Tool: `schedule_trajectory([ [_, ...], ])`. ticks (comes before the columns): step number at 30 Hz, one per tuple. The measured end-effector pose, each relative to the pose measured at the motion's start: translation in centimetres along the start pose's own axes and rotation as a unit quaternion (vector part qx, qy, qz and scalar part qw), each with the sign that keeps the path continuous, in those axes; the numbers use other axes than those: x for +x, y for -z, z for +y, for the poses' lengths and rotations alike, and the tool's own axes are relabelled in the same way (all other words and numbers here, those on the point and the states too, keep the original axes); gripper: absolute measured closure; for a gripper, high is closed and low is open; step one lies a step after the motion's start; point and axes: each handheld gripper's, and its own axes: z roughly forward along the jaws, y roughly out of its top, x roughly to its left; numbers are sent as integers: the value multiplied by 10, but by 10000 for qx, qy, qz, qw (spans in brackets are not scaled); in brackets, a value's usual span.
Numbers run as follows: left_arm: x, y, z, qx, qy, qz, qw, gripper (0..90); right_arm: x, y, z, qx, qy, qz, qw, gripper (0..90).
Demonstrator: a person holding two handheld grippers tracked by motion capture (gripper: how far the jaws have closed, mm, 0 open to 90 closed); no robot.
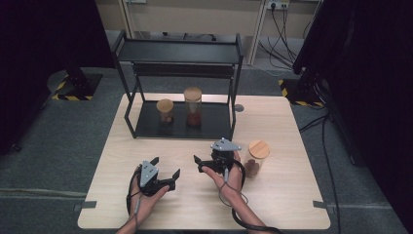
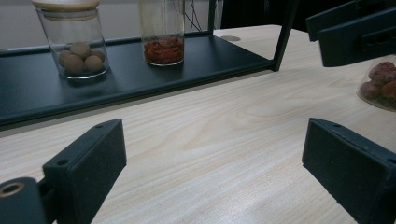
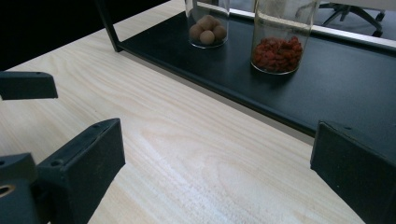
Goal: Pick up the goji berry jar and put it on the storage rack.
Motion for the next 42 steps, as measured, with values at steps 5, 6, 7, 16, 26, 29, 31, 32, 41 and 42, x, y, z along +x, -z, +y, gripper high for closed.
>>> schedule_trajectory([
  [5, 0, 0, 0, 3, 5, 0, 10000, 57, 1, 7, -6, -37, 16, 34, 10000, 32],
  [6, 0, 0, 0, 3, 5, 1, 10000, 57, 1, 8, -8, -26, 14, 39, 10000, 32],
  [7, 0, 0, 0, -2, 7, 1, 10000, 57, 1, 9, -9, -19, 28, 40, 10000, 32],
  [16, 0, 0, 0, -1, 14, 8, 10000, 57, 0, 19, -17, -18, 98, 76, 9999, 32],
  [26, 0, 0, 0, -8, 9, 18, 10000, 57, 0, 30, -24, -17, 95, 80, 9999, 33],
  [29, 0, 0, 0, -13, 11, 20, 10000, 57, 0, 34, -29, 8, 94, 81, 9999, 34],
  [31, 0, 0, 0, -15, 11, 22, 10000, 57, -1, 38, -32, -3, 77, 70, 9999, 34],
  [32, 0, 0, 0, -11, 7, 22, 10000, 57, -1, 39, -33, -5, 68, 76, 9999, 34],
  [41, 0, 0, 0, -22, 7, 31, 10000, 57, -1, 53, -44, -19, -16, 92, 10000, 36],
  [42, 0, 0, 0, -23, 9, 32, 10000, 57, -1, 54, -45, -26, -18, 94, 10000, 35],
])
